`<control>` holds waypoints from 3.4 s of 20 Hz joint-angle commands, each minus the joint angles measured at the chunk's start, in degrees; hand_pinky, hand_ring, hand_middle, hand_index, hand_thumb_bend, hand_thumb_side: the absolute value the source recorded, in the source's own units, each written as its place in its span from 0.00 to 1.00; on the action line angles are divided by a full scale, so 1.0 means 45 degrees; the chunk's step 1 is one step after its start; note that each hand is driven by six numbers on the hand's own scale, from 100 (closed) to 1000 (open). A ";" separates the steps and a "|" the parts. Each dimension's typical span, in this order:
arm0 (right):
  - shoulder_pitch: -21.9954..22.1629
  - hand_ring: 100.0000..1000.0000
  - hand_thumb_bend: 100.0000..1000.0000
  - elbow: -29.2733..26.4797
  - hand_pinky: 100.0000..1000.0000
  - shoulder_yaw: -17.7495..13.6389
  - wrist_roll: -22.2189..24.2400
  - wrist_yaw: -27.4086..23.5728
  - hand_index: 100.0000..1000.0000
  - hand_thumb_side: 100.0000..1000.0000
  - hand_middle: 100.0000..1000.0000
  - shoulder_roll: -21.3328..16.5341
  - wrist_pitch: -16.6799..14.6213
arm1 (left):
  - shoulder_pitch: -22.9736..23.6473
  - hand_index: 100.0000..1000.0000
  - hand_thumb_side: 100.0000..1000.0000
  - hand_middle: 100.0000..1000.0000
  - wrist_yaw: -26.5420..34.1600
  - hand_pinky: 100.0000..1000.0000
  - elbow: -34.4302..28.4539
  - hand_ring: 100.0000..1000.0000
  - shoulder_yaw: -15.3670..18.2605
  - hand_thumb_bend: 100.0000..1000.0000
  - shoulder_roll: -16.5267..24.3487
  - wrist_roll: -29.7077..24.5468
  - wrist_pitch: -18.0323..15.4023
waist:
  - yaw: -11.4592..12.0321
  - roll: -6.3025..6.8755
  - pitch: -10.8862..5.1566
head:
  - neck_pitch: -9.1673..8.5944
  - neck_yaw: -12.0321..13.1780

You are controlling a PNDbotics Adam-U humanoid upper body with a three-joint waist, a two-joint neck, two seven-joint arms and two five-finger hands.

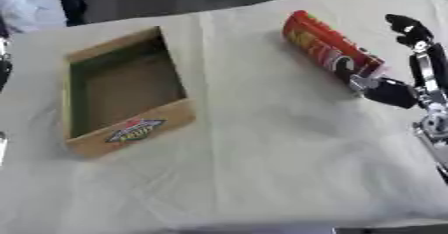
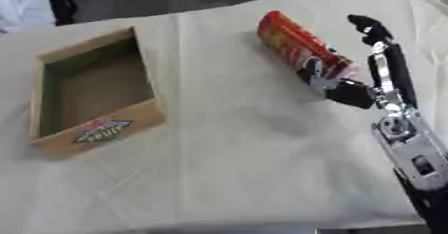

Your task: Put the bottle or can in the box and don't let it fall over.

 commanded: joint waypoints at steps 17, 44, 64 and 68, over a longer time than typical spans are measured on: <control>-0.0549 0.88 0.66 0.0835 0.86 -0.0153 -0.0783 0.0656 0.89 0.29 0.85 0.0248 -0.1339 | -0.0121 0.71 0.64 0.72 0.0013 0.76 -0.0148 0.83 -0.0008 0.44 0.0206 -0.0074 0.0039 | 0.0053 0.0014 -0.0047 | -0.0420 -0.0192; -0.0849 0.86 0.71 0.2553 0.86 -0.0315 -0.2801 0.1414 0.88 0.30 0.84 0.0508 -0.3645 | -0.0129 0.71 0.64 0.72 0.0069 0.76 -0.0150 0.83 -0.0047 0.43 0.0106 -0.0088 0.0063 | 0.0108 0.0180 0.0136 | -0.0601 -0.0411; -0.1451 0.85 0.70 0.3665 0.85 -0.0379 -0.2394 0.1418 0.88 0.30 0.84 0.0110 -0.3578 | -0.0198 0.71 0.64 0.72 0.0122 0.76 -0.0164 0.83 -0.0095 0.43 0.0029 -0.0129 0.0072 | 0.0248 0.0389 0.0358 | -0.0877 -0.0602; -0.1550 0.85 0.71 0.3873 0.85 -0.0319 -0.2132 0.1529 0.88 0.31 0.84 0.0021 -0.3577 | -0.0220 0.71 0.64 0.72 0.0128 0.76 -0.0172 0.83 -0.0102 0.43 0.0016 -0.0133 0.0066 | 0.0310 0.0393 0.0390 | -0.0903 -0.0611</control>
